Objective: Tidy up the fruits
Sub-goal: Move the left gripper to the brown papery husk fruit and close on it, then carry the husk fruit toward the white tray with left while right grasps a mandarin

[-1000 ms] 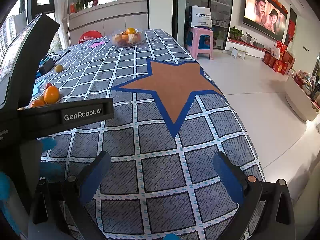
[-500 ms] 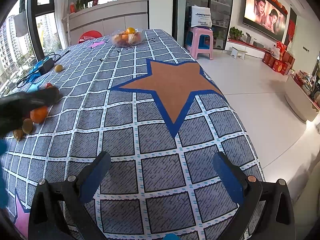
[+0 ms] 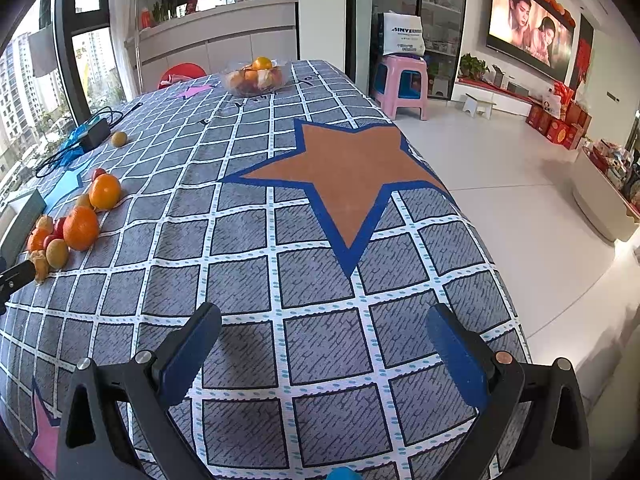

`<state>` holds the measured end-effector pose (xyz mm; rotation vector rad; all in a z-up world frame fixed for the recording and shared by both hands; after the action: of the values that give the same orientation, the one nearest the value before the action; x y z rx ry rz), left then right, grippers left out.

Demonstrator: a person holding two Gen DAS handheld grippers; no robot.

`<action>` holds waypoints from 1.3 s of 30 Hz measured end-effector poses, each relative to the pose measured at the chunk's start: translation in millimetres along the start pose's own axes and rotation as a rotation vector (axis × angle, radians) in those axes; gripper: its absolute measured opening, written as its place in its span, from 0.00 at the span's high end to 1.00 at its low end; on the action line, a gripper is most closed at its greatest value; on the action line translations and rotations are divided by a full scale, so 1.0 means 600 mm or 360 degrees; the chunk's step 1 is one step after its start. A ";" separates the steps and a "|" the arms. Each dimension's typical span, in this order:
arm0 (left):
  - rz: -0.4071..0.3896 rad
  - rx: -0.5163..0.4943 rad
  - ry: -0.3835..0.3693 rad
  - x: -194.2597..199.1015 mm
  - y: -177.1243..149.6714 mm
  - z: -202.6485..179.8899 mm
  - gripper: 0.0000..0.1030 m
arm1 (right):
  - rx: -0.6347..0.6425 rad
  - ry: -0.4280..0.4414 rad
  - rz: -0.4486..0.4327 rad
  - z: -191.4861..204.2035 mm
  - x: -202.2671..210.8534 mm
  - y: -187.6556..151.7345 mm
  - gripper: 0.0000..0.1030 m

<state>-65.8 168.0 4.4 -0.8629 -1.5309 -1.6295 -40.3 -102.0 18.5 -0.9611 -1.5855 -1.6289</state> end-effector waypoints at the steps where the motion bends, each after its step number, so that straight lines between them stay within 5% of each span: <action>1: -0.0006 -0.0013 0.0010 -0.002 0.001 -0.007 0.01 | 0.0002 -0.0003 0.0001 0.001 -0.001 0.001 0.00; 6: 0.0058 -0.0029 0.0014 -0.017 0.010 -0.028 0.16 | 0.0009 -0.0017 0.0009 0.003 -0.003 0.002 0.00; 14: 0.0094 0.0051 -0.0056 -0.021 0.011 -0.021 0.74 | 0.0021 -0.0043 0.0022 0.005 -0.004 0.003 0.00; 23: 0.0085 0.0072 -0.0103 0.008 -0.038 0.034 0.74 | 0.0017 -0.0015 0.0121 0.018 -0.006 0.014 0.00; 28: 0.0034 0.0073 -0.0102 0.011 -0.057 0.058 0.74 | 0.0022 0.0368 0.0167 0.103 0.010 0.039 0.00; 39: -0.0035 0.0095 -0.0121 0.014 -0.070 0.073 0.73 | 0.0221 0.0412 0.0199 0.258 -0.038 0.094 0.05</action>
<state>-106.7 212.5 -6.8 -0.8872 -1.6382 -1.5747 28.6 49.3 27.3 -0.7293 -1.4128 -1.4708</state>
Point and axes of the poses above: each gripper's, at about its wrist camera, not at the fingertips, and x roughly against the way its jaws point, z to its left, y to its top, the point moved 2 cm from there along -x, roughly the way its jaws point, and after that the axes turned 8 degrees about z, right-handed, at the moved point
